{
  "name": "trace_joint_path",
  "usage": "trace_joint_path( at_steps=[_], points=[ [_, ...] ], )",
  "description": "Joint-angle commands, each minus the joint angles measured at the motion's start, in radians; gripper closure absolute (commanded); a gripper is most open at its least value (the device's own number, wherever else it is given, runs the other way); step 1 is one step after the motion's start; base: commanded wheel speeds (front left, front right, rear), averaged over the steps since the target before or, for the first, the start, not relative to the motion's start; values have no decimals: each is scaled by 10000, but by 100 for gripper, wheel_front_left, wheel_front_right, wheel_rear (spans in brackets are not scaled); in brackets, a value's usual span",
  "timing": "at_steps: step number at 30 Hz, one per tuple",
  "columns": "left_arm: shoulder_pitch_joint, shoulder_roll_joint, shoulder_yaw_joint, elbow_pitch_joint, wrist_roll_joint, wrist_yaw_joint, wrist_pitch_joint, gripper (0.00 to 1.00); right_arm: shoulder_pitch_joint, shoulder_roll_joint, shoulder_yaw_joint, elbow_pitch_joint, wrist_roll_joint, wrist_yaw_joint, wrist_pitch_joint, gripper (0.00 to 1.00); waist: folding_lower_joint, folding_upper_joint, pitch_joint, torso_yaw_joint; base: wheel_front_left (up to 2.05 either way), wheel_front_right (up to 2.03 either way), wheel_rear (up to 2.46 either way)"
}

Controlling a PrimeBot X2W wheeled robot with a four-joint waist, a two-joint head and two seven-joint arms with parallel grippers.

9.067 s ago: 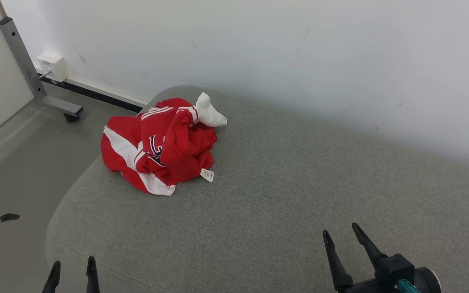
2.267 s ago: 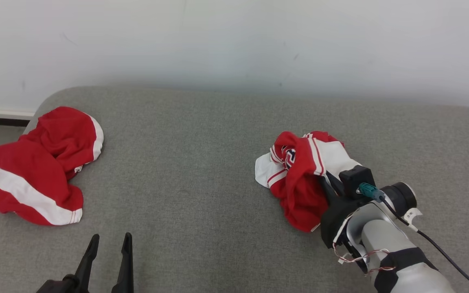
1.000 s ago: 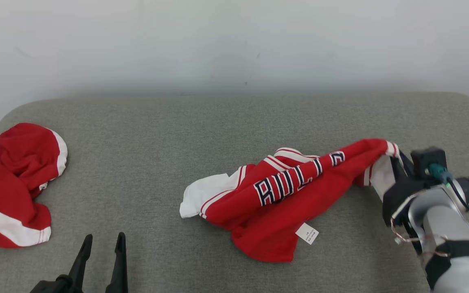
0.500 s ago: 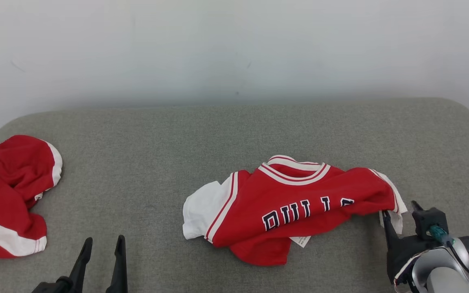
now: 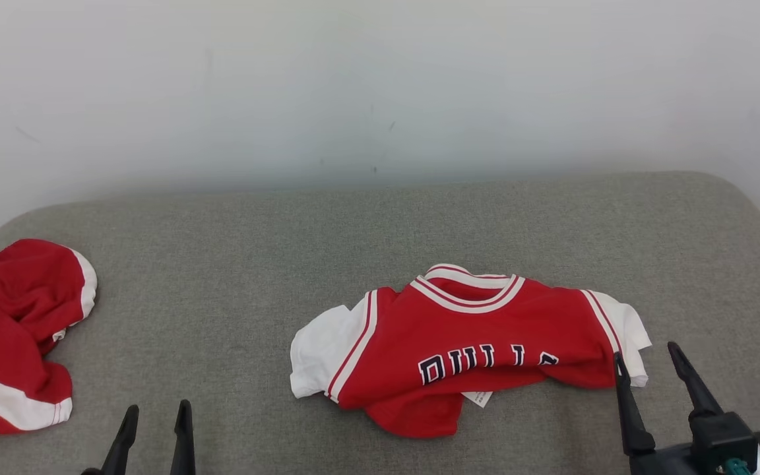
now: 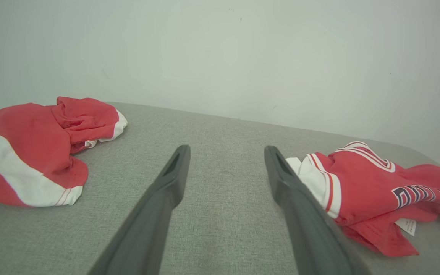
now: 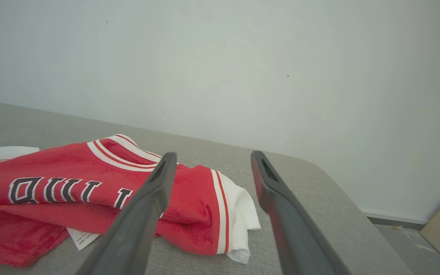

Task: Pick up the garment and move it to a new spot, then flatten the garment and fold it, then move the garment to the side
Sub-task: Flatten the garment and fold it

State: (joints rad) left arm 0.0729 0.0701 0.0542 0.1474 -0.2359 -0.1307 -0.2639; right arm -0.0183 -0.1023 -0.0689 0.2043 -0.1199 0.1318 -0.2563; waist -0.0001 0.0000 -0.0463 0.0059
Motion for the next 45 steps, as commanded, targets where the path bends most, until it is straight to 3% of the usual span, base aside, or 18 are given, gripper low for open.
trace_joint_path(
  at_steps=[1,15,22,27,39,40,41,42,43,45],
  points=[
    [182,-4,27,-54,41,10,-9,0,331,78,89,-193,172,-22,-54,0,1,0,-57,-19,0,0,0],
    [39,23,-238,485,-104,8,-8,0,989,261,548,-774,428,-22,172,0,1,0,-43,-277,0,0,0],
    [-1647,73,-762,2307,-728,18,1534,0,820,274,958,-980,493,-22,327,0,1,0,301,-874,0,0,0],
    [-3049,-72,-775,3641,-1233,368,2668,0,596,263,1538,-935,658,-22,350,0,1,0,729,-1544,0,0,0],
    [-5040,-183,-1124,5572,-2360,1013,3357,0,-162,129,2419,-649,1114,-22,222,0,1,0,1825,-2258,0,0,0],
    [-5164,-186,-1191,5723,-2416,1025,3473,16,-214,128,2452,-637,1126,-22,201,0,1,0,1875,-2282,0,0,0],
    [-5272,-190,-1233,5868,-2485,1101,3566,62,-251,126,2465,-624,1140,-22,183,0,1,0,1910,-2298,0,0,0],
    [-5355,-191,-1265,5998,-2540,1152,3623,86,-281,126,2490,-612,1158,-22,169,0,1,0,1958,-2325,0,0,0],
    [-5419,-197,-1294,6129,-2538,1265,3646,100,-317,125,2498,-589,1178,-22,165,0,1,0,1995,-2347,0,0,0],
    [-5655,-193,-1349,6200,-2434,1393,3442,100,-406,136,2536,-565,1190,-22,144,0,1,0,2077,-2406,0,0,0]
  ],
)
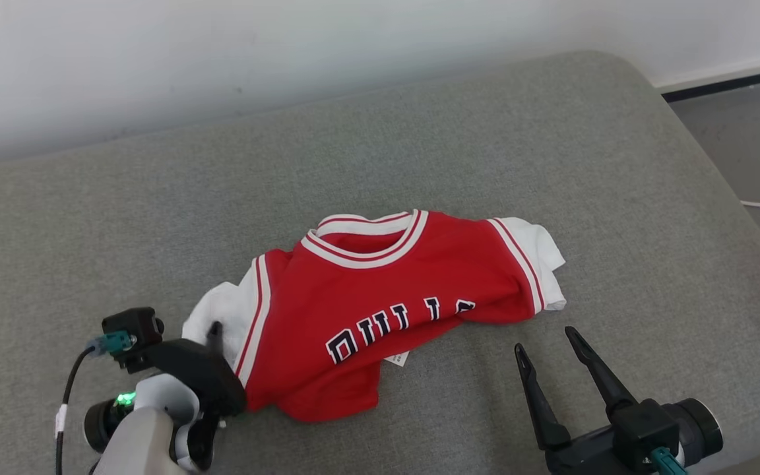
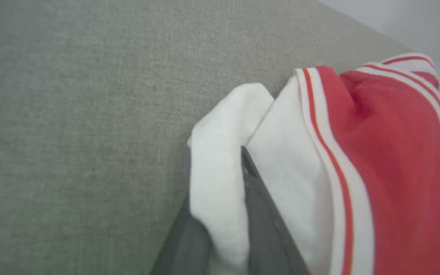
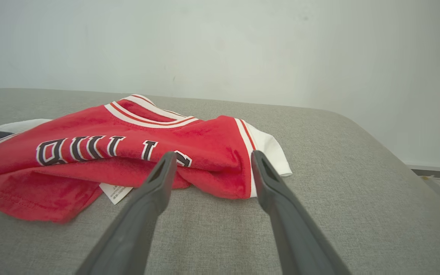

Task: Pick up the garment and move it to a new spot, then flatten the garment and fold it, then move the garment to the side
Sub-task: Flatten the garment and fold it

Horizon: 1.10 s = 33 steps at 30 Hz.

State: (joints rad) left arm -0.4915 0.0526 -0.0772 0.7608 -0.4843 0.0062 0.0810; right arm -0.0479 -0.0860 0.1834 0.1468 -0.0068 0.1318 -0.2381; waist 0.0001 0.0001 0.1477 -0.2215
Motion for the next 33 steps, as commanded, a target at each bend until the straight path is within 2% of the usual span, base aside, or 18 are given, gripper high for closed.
trace_joint_path(
  at_steps=[1,6,12,20,25,26,27,33],
  points=[
    [-195,22,-26,46,112,72,-209,100,-139,-19,12,17,57,-22,-56,0,-1,-1,178,-158,0,0,0],
    [-1314,363,-201,-212,536,25,-1179,100,-205,37,5,48,71,-22,-108,0,-1,-1,423,-325,0,0,0],
    [-2800,784,-453,-215,1072,-35,-1844,100,-364,86,220,112,110,-22,-138,0,-1,-1,756,-696,0,0,0],
    [-5066,1597,-758,299,1685,-69,-2213,100,-784,179,799,252,216,-22,-211,0,-1,-1,1442,-1669,0,0,0],
    [-5802,1648,-921,679,1854,-15,-2388,100,-834,198,863,371,268,-22,-239,0,-1,-1,1732,-1838,0,0,0],
    [-5881,1616,-952,810,1845,-62,-2391,64,-844,204,849,398,270,-22,-243,0,-1,-1,1766,-1813,0,0,0],
    [-5942,1545,-970,910,1797,-115,-2493,0,-857,209,844,420,270,-22,-246,0,-1,-1,1794,-1762,0,0,0],
    [-5472,1116,-995,1744,1435,-301,-2818,0,-889,169,793,493,241,-22,-260,0,-1,-1,1596,-1155,0,0,0]
  ],
)
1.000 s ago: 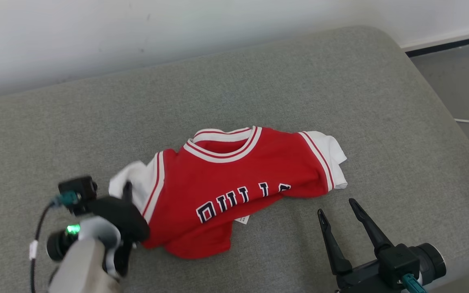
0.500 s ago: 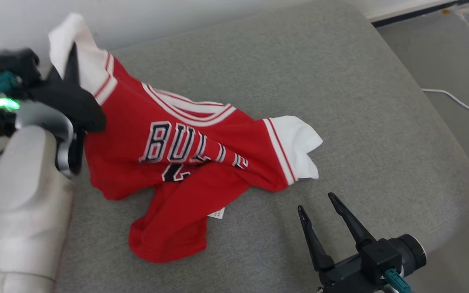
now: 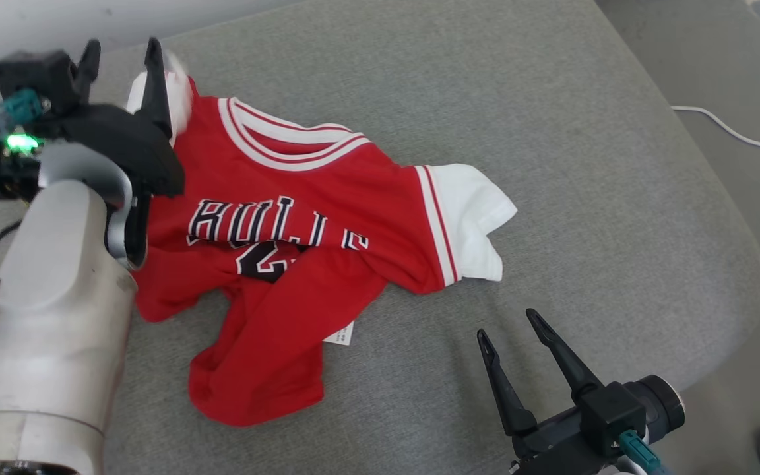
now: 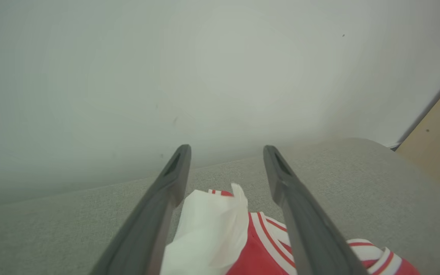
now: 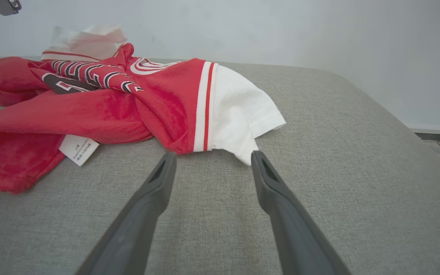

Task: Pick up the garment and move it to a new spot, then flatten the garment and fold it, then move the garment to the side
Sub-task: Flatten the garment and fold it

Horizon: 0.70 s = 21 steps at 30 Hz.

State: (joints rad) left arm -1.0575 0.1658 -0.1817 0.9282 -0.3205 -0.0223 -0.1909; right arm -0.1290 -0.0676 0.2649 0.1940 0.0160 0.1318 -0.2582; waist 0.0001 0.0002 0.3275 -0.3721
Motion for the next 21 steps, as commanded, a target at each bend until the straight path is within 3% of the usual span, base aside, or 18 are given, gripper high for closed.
trace_joint_path(
  at_steps=[1,11,21],
  points=[
    [285,-70,89,157,-219,-23,-172,0,-84,-37,-6,34,11,-22,-49,0,-1,-2,-271,474,0,0,0],
    [2084,-803,37,151,-794,-347,-598,0,142,-189,-94,113,99,-22,5,0,-1,-2,-1082,1785,0,0,0],
    [4270,-1058,-215,-528,-1453,-478,453,0,378,-140,-112,199,178,-22,142,0,-1,-2,-1786,2239,0,0,0]
  ],
)
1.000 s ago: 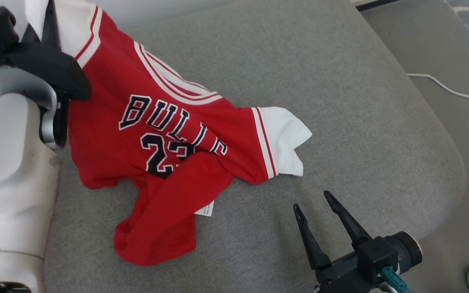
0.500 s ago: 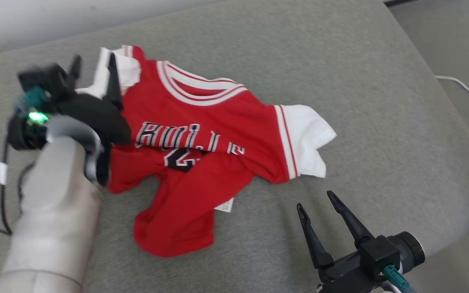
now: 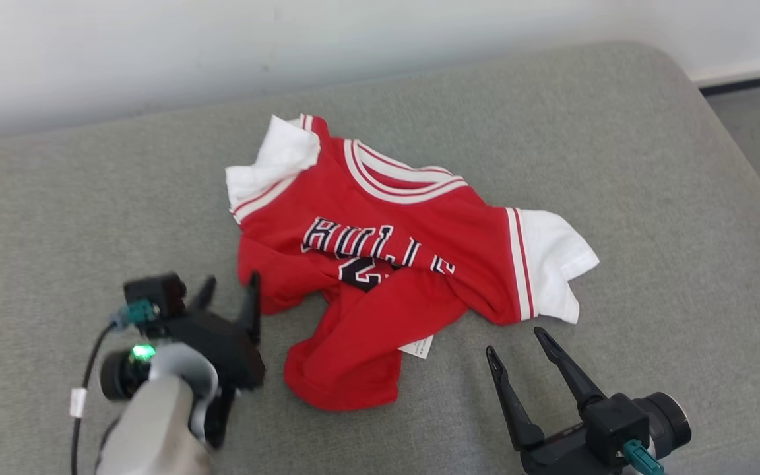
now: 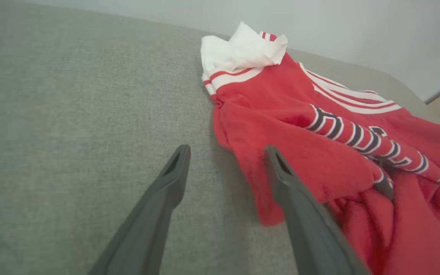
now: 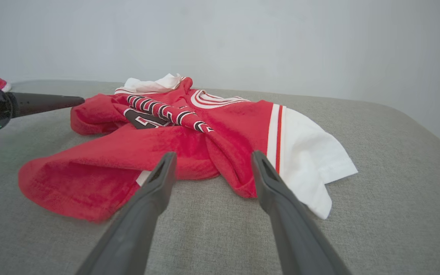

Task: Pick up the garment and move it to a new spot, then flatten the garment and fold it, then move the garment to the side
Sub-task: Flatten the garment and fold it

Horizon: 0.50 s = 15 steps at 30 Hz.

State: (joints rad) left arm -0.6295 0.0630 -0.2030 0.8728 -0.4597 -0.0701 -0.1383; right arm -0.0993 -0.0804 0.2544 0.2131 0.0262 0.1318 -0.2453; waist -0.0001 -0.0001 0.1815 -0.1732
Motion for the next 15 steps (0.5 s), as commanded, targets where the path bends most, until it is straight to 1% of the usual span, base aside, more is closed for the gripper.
trace_joint_path(
  at_steps=[1,4,7,11,15],
  points=[
    [227,-48,-27,-162,-136,-5,143,0,136,-7,-8,16,92,-22,21,0,1,1,-380,257,0,0,0],
    [949,-62,-300,-814,-214,-22,871,0,232,2,-75,36,109,-22,8,0,1,1,-538,279,0,0,0],
    [1539,-73,-561,-1557,-291,101,1541,0,321,18,-133,48,148,-22,-9,0,1,1,-650,298,0,0,0],
    [2145,-87,-875,-2404,-381,358,2421,0,354,53,-100,64,170,-22,-12,0,1,1,-681,235,0,0,0],
    [2481,-87,-1193,-3027,-285,719,3217,0,281,88,-60,40,198,-22,-34,0,1,1,-633,130,0,0,0]
  ],
)
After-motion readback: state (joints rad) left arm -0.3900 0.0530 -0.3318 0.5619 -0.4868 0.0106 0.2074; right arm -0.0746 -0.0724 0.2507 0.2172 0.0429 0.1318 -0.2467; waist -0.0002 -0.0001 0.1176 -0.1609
